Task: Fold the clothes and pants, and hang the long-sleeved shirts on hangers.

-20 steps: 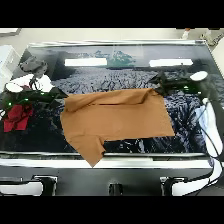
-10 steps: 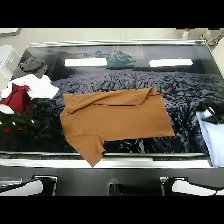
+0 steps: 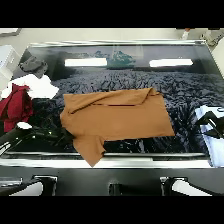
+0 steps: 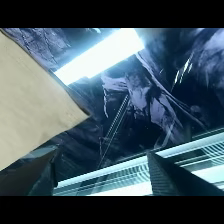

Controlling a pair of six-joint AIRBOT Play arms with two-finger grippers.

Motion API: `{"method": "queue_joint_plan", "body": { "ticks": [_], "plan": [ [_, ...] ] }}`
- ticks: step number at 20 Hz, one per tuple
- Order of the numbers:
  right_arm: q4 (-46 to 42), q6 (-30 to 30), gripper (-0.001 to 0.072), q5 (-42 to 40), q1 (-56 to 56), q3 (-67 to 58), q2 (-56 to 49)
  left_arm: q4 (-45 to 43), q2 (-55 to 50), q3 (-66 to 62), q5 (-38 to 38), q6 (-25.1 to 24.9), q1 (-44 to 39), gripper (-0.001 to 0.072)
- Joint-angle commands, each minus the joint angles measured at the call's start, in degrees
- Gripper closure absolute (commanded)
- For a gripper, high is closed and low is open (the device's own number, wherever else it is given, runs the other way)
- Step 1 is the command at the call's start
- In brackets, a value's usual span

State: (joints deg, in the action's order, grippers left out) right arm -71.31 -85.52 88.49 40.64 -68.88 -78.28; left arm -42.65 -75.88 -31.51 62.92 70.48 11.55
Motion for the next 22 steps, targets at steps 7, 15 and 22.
{"method": "queue_joint_plan", "body": {
  "ticks": [7, 15, 22],
  "plan": [
    [0.2, 2.7, 0.0082, -4.6, -4.9, 11.1, 0.1, 2.6, 1.0, 0.9, -8.6, 0.4, -3.7, 0.0683],
    [9.8, 7.3, 0.0087, -12.4, -8.9, 16.5, -7.0, 2.6, 5.8, 0.9, -6.5, 0.4, -3.7, 0.0683],
    [11.0, 5.2, 0.0510, -19.8, -16.7, 16.0, -8.6, 2.6, 8.6, 0.9, -4.1, 0.4, -3.7, 0.0683]
  ]
}}
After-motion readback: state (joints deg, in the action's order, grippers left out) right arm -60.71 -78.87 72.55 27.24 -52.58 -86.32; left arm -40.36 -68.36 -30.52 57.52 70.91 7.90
